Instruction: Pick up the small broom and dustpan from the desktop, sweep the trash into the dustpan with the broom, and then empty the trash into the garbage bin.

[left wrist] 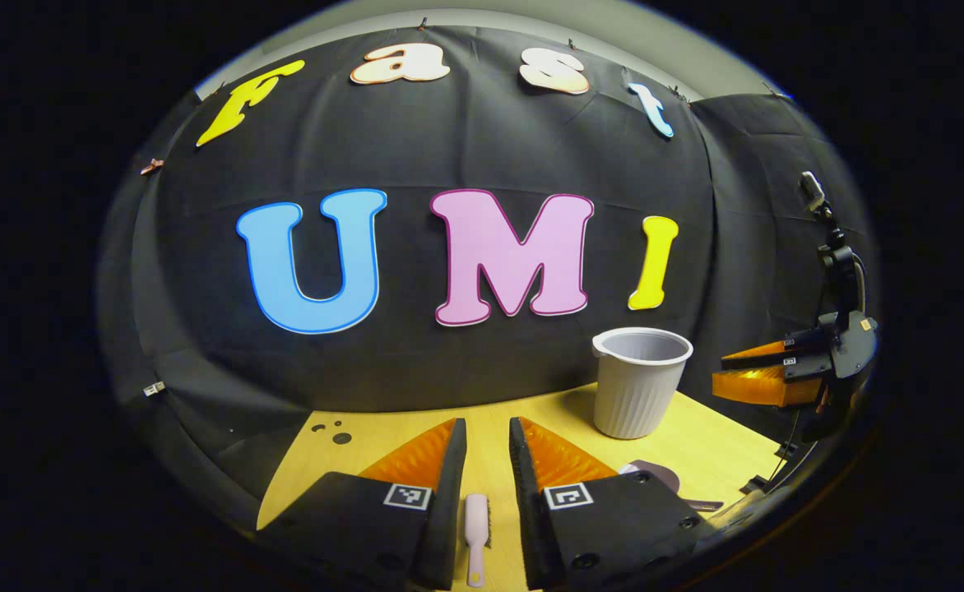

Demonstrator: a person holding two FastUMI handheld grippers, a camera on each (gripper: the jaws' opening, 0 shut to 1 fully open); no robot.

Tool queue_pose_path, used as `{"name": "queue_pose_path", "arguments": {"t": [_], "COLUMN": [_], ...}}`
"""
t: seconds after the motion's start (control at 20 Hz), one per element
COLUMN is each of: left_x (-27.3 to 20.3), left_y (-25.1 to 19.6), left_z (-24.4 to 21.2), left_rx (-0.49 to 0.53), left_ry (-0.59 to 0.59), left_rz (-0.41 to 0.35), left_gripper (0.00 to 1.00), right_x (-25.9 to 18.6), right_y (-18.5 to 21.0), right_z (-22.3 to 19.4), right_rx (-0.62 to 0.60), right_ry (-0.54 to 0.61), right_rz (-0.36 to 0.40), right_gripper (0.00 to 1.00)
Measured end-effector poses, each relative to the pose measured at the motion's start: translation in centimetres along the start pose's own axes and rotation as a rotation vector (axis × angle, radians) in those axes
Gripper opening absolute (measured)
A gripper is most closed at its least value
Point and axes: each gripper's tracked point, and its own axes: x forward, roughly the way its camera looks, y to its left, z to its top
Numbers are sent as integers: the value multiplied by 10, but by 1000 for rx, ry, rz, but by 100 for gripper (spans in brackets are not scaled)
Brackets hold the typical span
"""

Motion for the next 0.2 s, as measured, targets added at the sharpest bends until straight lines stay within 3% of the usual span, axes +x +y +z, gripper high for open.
{"name": "queue_pose_path", "arguments": {"t": [0.2], "left_x": [4], "left_y": [6], "left_z": [-10], "left_rx": [-14], "left_ry": [15], "left_rz": [-25], "left_gripper": [36], "right_x": [2], "right_y": [13], "right_z": [11], "right_rx": [-18], "right_ry": [-6], "right_rz": [-27], "right_gripper": [39]}}
